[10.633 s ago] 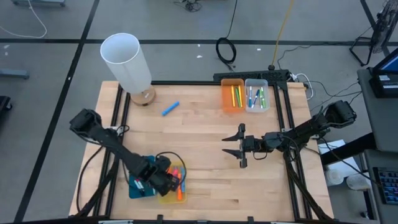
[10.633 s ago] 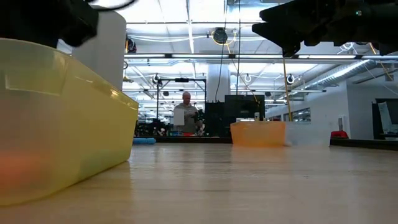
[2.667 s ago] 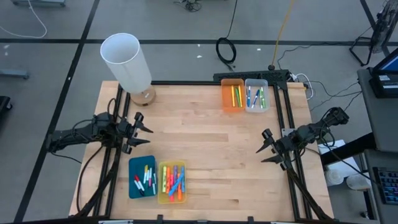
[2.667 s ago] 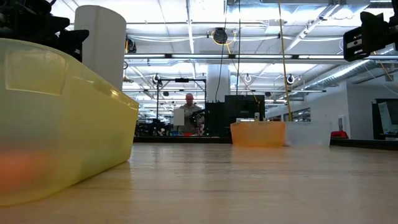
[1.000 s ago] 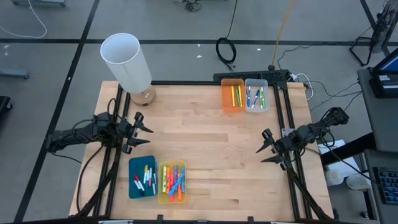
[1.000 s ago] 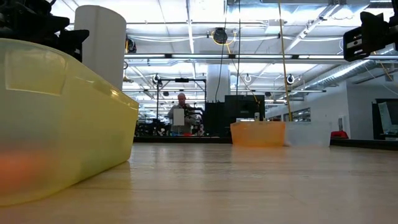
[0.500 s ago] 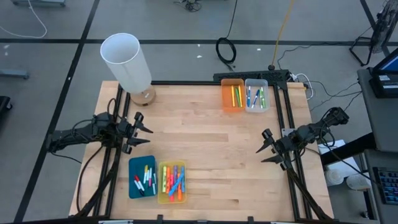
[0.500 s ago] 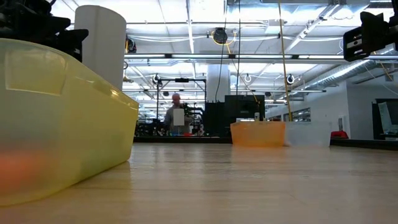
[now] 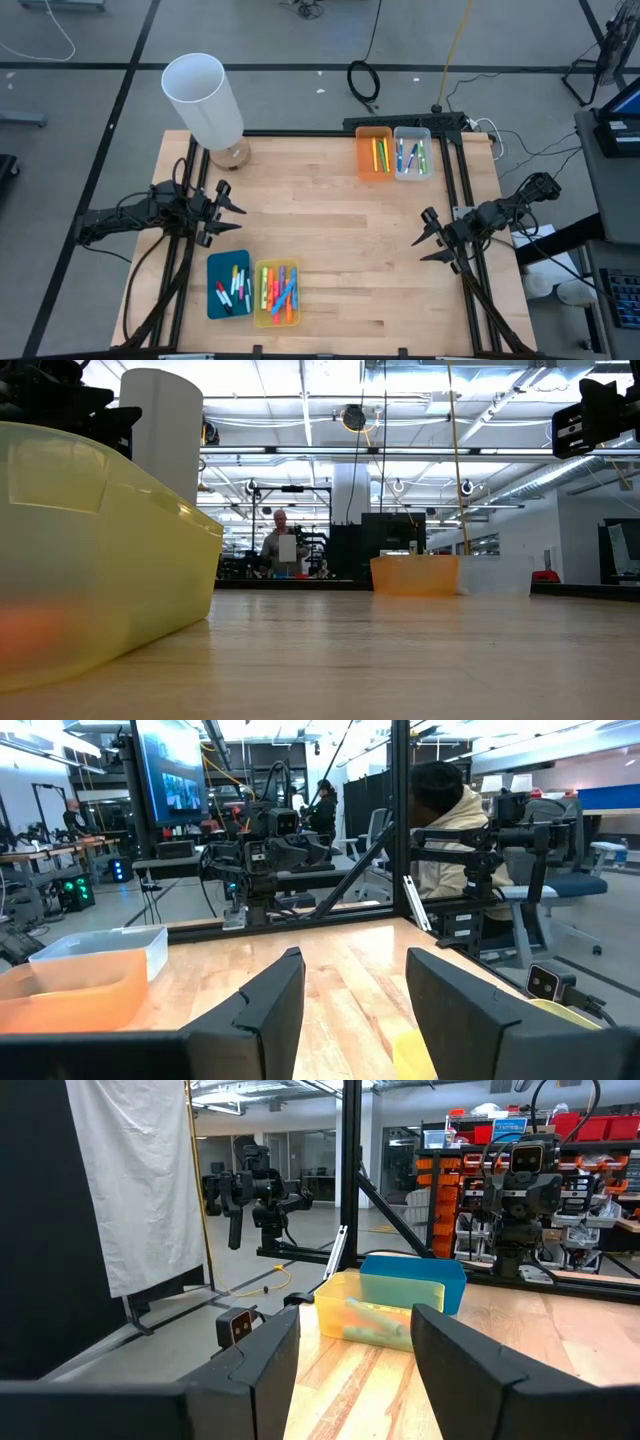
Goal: Pick & Place Markers
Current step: Return to Home Position
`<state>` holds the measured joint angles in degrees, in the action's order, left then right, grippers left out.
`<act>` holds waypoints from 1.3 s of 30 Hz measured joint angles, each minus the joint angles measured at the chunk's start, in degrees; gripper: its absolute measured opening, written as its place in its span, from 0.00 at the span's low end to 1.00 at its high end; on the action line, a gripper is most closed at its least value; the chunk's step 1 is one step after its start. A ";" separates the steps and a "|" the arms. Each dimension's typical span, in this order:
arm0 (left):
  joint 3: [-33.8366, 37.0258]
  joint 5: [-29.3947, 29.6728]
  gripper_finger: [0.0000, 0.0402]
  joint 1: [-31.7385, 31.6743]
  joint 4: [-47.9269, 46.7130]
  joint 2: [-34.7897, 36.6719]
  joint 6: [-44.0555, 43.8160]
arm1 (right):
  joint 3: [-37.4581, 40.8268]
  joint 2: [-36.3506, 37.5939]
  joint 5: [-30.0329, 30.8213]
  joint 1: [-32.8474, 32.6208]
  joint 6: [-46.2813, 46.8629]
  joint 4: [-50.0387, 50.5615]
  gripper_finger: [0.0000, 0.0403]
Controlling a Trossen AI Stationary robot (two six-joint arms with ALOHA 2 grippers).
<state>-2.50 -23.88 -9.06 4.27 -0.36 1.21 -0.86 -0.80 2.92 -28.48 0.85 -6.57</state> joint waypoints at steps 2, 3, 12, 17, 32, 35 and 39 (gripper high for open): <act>0.00 0.00 0.46 0.00 0.00 0.00 0.00 | 0.00 0.00 -0.01 0.00 0.01 0.00 0.45; 0.00 0.00 0.47 0.00 0.00 0.00 0.00 | 0.00 0.00 0.00 0.00 0.00 0.00 0.45; 0.00 -0.02 0.51 0.00 0.00 0.00 0.00 | 0.00 0.00 0.00 0.01 0.01 0.00 0.45; 0.00 0.00 0.51 0.00 0.00 0.00 0.00 | 0.00 0.00 -0.02 -0.01 -0.01 0.00 0.45; 0.00 0.00 0.45 0.00 0.00 0.00 0.00 | 0.00 0.00 -0.02 0.02 0.01 0.00 0.45; 0.00 -0.02 0.44 0.00 0.00 0.00 0.00 | 0.00 0.00 -0.02 0.00 0.02 0.00 0.45; 0.00 -0.01 0.44 0.00 0.00 0.00 0.00 | 0.00 0.00 0.00 0.00 0.00 0.00 0.45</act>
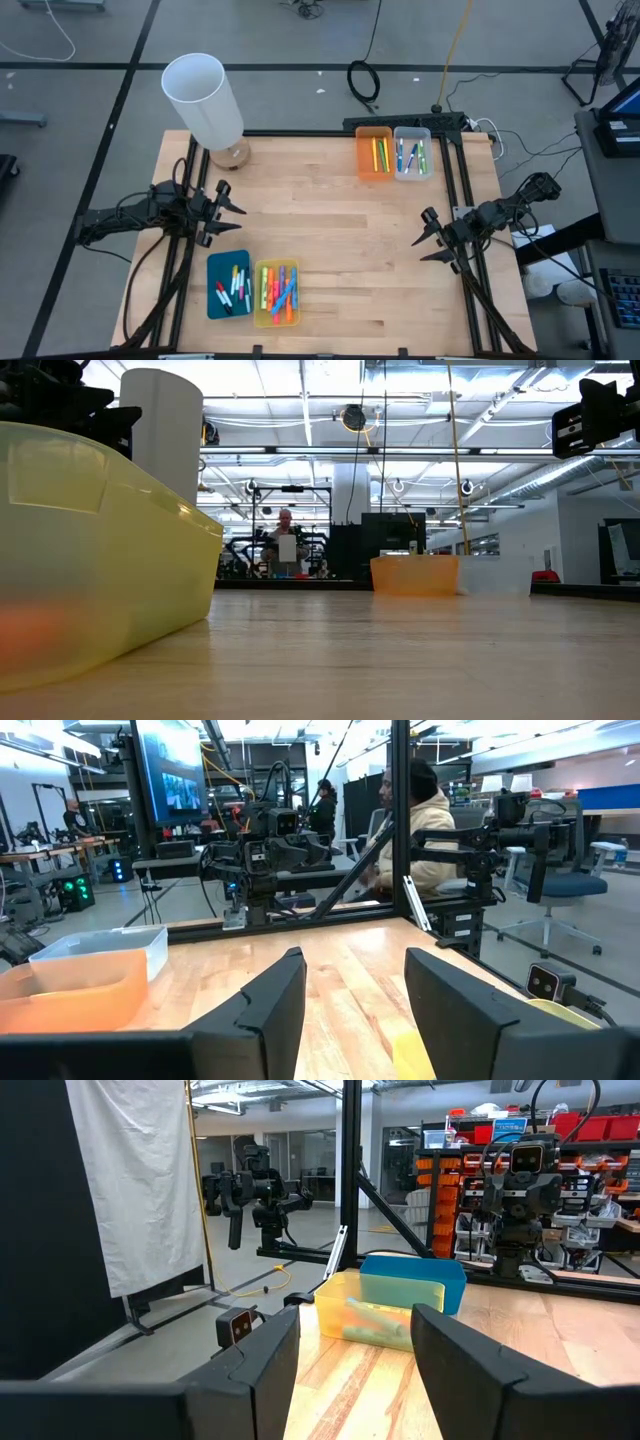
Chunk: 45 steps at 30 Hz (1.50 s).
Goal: Pick & Place Markers
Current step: Return to Home Position
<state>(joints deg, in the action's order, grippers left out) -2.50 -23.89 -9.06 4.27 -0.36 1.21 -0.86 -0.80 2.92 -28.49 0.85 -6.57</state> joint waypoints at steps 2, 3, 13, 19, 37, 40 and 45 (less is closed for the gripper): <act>0.00 0.01 0.45 0.00 0.00 0.00 0.00 | 0.00 0.00 -0.02 0.01 0.01 0.00 0.45; 0.00 0.00 0.45 0.00 0.00 0.00 0.00 | 0.00 0.00 0.00 0.00 0.02 0.00 0.45; 0.00 0.01 0.50 0.00 0.00 0.00 0.00 | 0.00 0.00 -0.02 0.00 0.00 0.00 0.45; 0.00 0.00 0.51 -0.01 0.00 0.00 0.00 | 0.00 0.00 -0.02 0.02 0.00 0.00 0.45; 0.00 0.01 0.44 0.00 0.00 -0.02 0.00 | 0.00 -0.01 -0.02 0.01 0.02 0.00 0.45; 0.00 -0.01 0.45 -0.02 0.00 0.00 0.00 | 0.00 -0.01 -0.02 0.00 0.01 0.00 0.45; 0.00 -0.01 0.47 -0.02 0.00 0.00 0.00 | 0.01 -0.01 -0.02 0.00 0.02 0.00 0.45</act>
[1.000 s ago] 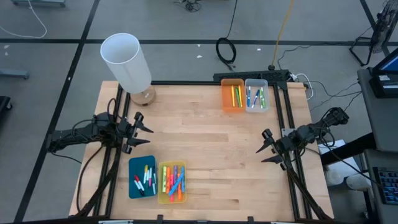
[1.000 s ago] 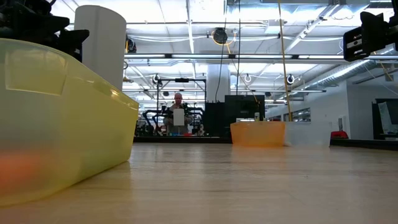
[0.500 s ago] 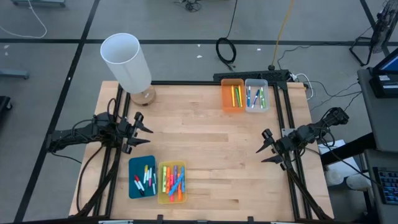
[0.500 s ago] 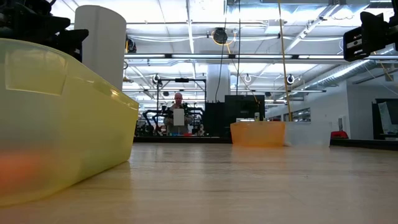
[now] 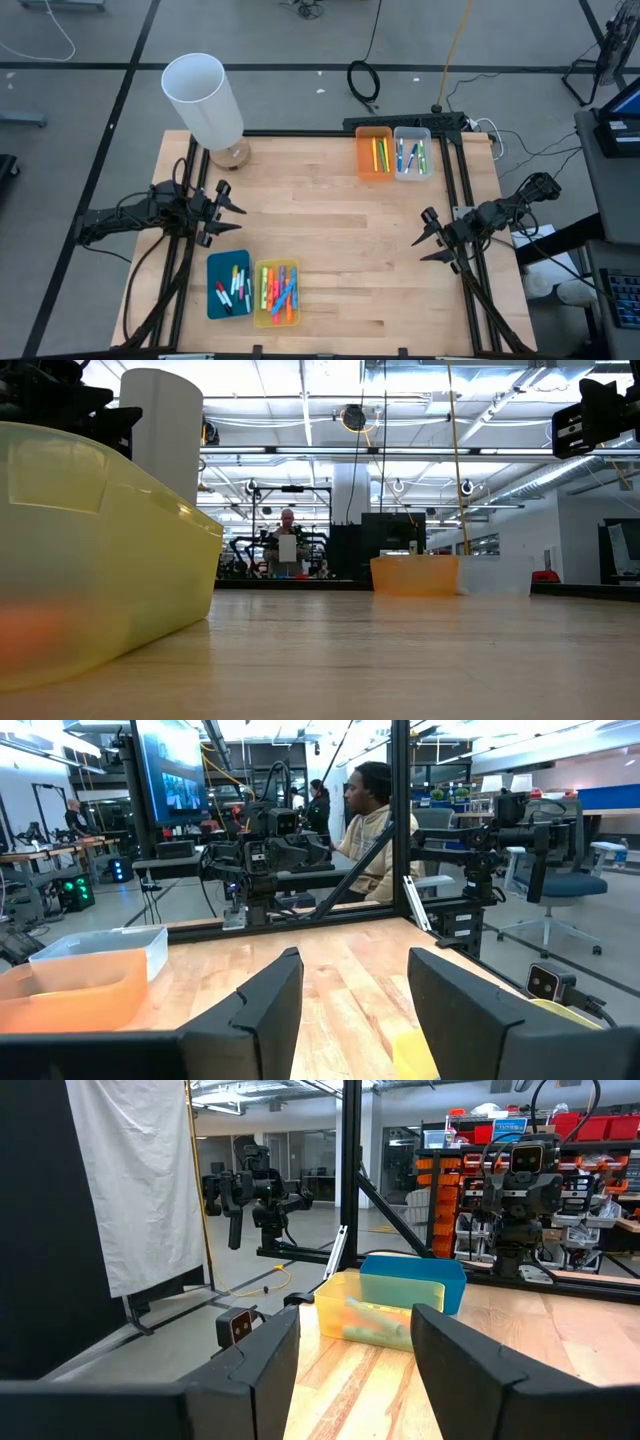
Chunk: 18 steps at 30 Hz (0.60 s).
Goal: Pick & Place Markers
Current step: Return to Home Position
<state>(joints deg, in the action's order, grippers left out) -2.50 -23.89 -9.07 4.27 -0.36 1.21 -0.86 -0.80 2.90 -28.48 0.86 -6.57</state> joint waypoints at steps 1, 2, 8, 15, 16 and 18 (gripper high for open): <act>0.00 0.02 0.47 0.02 0.00 -0.01 0.00 | -0.01 0.00 0.00 0.01 -0.02 0.00 0.45; 0.00 -0.01 0.48 -0.01 0.00 -0.02 0.00 | 0.00 0.00 0.00 0.01 -0.02 0.00 0.45; 0.00 0.00 0.51 -0.01 0.00 -0.01 0.00 | -0.01 -0.02 0.02 0.00 0.00 0.00 0.45; 0.00 0.01 0.50 0.01 0.00 -0.02 0.00 | 0.00 0.01 0.01 -0.01 -0.01 0.00 0.45; 0.00 -0.01 0.50 0.02 0.00 -0.01 0.00 | -0.01 0.00 0.01 0.01 -0.02 0.00 0.45; 0.00 -0.01 0.48 0.02 0.00 -0.01 0.00 | 0.02 0.01 0.00 0.02 0.00 0.00 0.45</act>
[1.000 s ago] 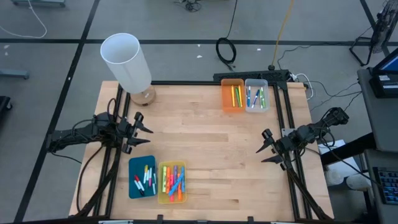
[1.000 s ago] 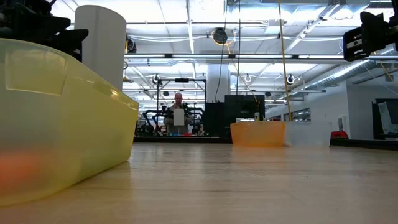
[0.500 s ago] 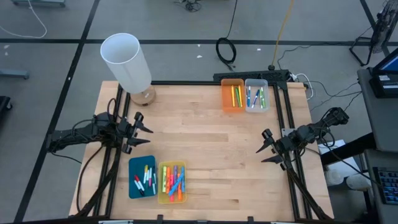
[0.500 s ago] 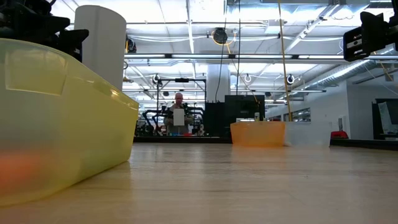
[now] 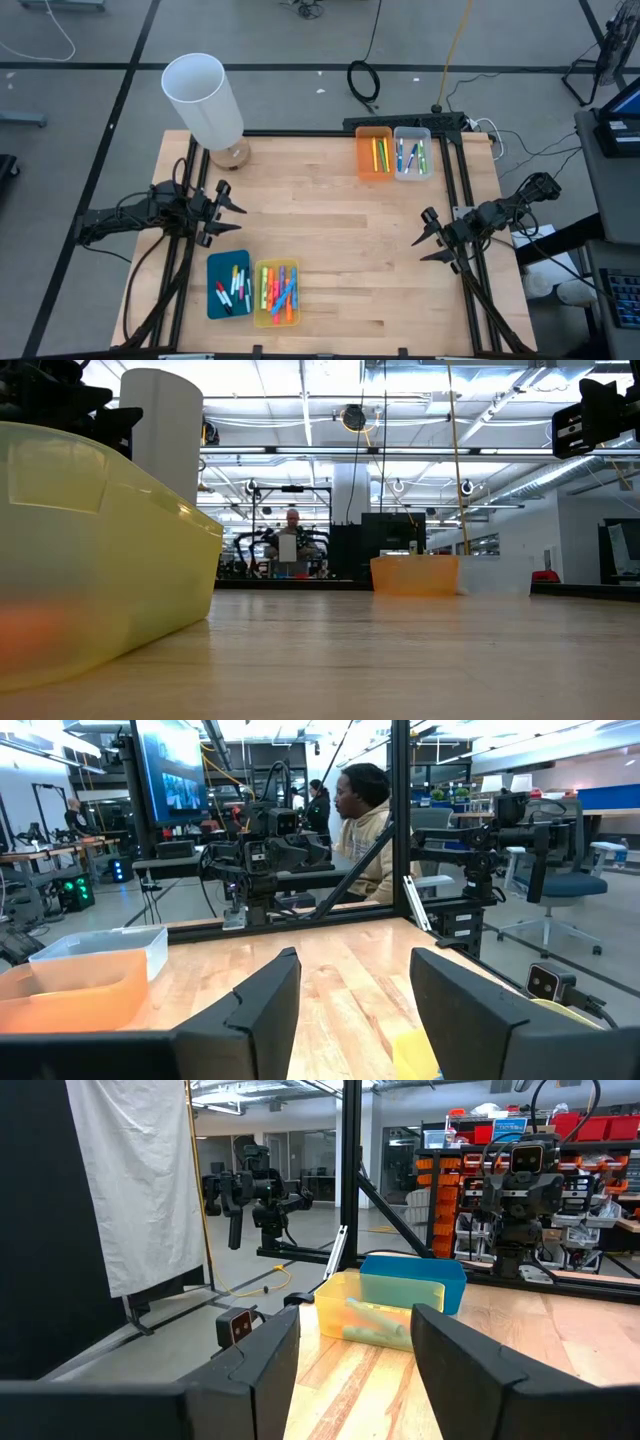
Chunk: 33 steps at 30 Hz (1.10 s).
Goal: Pick & Place Markers
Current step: Return to Home Position
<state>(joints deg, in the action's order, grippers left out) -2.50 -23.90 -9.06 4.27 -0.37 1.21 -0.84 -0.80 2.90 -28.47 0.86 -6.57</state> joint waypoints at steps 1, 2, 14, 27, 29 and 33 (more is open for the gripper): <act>0.00 0.01 0.48 -0.02 0.00 0.00 0.00 | -0.02 0.00 0.00 0.00 0.00 0.00 0.45; 0.00 0.01 0.47 -0.01 0.00 0.00 0.00 | -0.02 -0.02 0.00 -0.02 0.00 0.00 0.45; 0.00 0.02 0.44 0.00 0.00 -0.01 0.00 | -0.02 -0.01 0.02 -0.01 -0.01 0.00 0.45; 0.00 0.00 0.50 -0.02 0.00 0.00 0.00 | 0.00 -0.02 0.00 0.00 -0.02 0.00 0.45; 0.00 0.00 0.51 0.00 0.00 -0.01 0.00 | -0.02 0.00 0.00 -0.01 -0.02 0.00 0.45; 0.00 0.02 0.51 0.00 0.00 0.00 0.00 | -0.01 -0.01 0.00 -0.01 0.00 0.00 0.45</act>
<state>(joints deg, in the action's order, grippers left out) -2.50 -23.88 -9.06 4.27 -0.37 1.21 -0.85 -0.81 2.90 -28.48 0.86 -6.57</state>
